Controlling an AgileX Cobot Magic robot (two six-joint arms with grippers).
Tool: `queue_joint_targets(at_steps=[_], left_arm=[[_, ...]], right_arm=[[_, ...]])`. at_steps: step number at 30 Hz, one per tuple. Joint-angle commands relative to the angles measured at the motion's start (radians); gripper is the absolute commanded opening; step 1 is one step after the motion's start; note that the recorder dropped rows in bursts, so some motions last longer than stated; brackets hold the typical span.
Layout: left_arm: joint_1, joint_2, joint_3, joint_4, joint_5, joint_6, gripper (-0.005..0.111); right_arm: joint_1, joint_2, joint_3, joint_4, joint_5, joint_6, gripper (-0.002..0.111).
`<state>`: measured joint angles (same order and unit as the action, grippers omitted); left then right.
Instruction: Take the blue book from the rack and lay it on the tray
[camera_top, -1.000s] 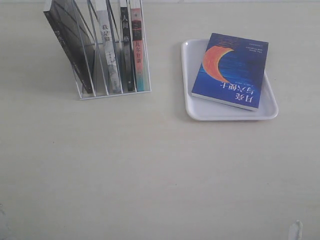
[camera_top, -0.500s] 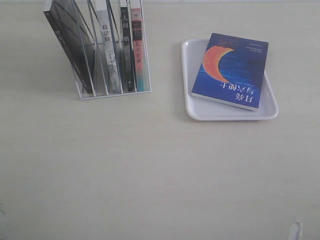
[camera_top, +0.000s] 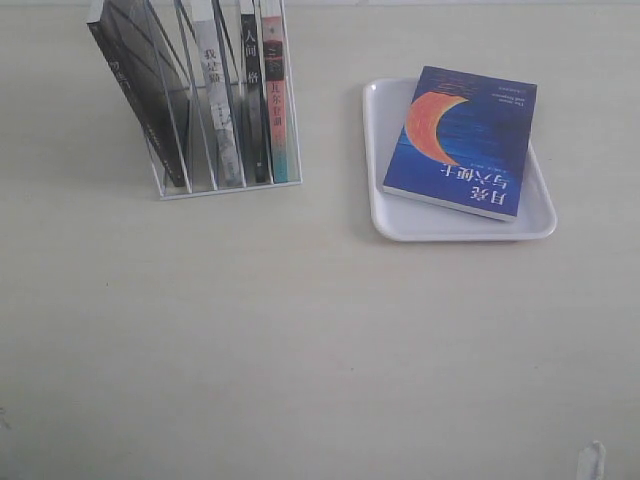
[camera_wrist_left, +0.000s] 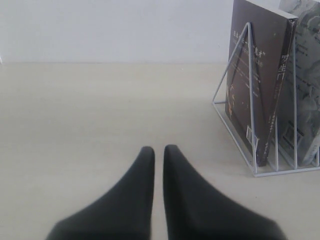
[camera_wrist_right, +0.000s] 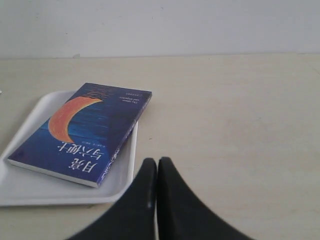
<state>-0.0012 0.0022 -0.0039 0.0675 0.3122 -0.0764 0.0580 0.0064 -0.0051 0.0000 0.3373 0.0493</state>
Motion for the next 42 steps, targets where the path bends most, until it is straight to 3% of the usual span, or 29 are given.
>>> queue_joint_targets(at_steps=[1, 11, 42], left_arm=[[-0.009, -0.002, 0.004, 0.002, -0.006, 0.002, 0.006], [-0.009, -0.002, 0.004, 0.002, -0.006, 0.002, 0.006], [-0.009, -0.002, 0.004, 0.002, -0.006, 0.002, 0.006]], right_arm=[[-0.008, -0.006, 0.005, 0.0, -0.005, 0.003, 0.0], [0.035, -0.006, 0.005, 0.0, 0.005, -0.06, 0.0], [0.031, -0.006, 0.005, 0.0, -0.012, -0.023, 0.0]])
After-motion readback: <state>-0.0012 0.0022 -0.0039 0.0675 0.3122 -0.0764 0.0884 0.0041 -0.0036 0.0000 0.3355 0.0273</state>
